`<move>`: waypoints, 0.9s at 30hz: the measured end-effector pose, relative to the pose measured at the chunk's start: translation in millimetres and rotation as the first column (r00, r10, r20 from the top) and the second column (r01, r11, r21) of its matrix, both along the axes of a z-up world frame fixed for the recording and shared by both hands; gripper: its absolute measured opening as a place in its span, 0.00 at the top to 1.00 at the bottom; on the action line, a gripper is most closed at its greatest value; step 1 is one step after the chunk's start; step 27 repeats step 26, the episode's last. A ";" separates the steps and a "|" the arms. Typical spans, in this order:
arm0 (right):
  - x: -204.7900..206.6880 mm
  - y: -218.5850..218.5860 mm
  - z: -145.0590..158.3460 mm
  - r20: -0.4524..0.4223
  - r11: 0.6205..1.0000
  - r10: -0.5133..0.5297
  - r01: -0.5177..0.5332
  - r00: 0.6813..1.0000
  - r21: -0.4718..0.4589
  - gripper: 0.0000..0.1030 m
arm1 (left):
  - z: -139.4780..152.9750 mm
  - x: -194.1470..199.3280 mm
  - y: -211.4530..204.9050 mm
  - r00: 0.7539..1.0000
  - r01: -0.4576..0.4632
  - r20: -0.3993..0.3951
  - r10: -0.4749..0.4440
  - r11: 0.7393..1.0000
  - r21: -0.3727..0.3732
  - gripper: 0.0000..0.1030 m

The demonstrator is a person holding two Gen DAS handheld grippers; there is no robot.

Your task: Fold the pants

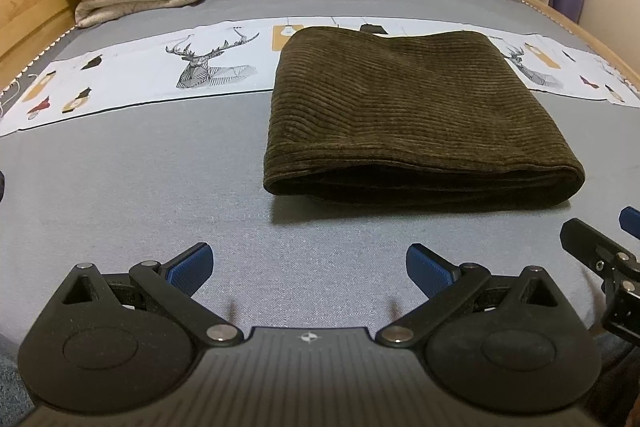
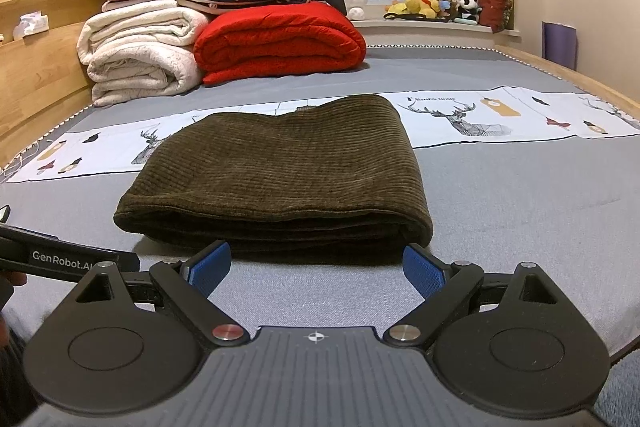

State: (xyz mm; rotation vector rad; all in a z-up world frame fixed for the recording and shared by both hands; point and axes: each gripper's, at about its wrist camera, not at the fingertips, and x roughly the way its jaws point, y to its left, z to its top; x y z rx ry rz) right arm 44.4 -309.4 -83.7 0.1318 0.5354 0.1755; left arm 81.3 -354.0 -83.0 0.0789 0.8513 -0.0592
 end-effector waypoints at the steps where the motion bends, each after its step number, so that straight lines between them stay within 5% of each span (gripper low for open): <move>1: -0.1 0.2 -0.1 -0.001 1.000 0.000 0.000 1.000 0.000 0.09 | -0.1 0.2 0.2 1.000 -0.003 -0.001 0.003 1.000 -0.001 0.00; 27: -0.1 -1.7 -1.2 0.005 1.000 0.008 -0.008 1.000 0.001 0.09 | 0.7 -3.2 -3.1 1.000 -0.011 0.017 0.010 0.999 0.032 0.00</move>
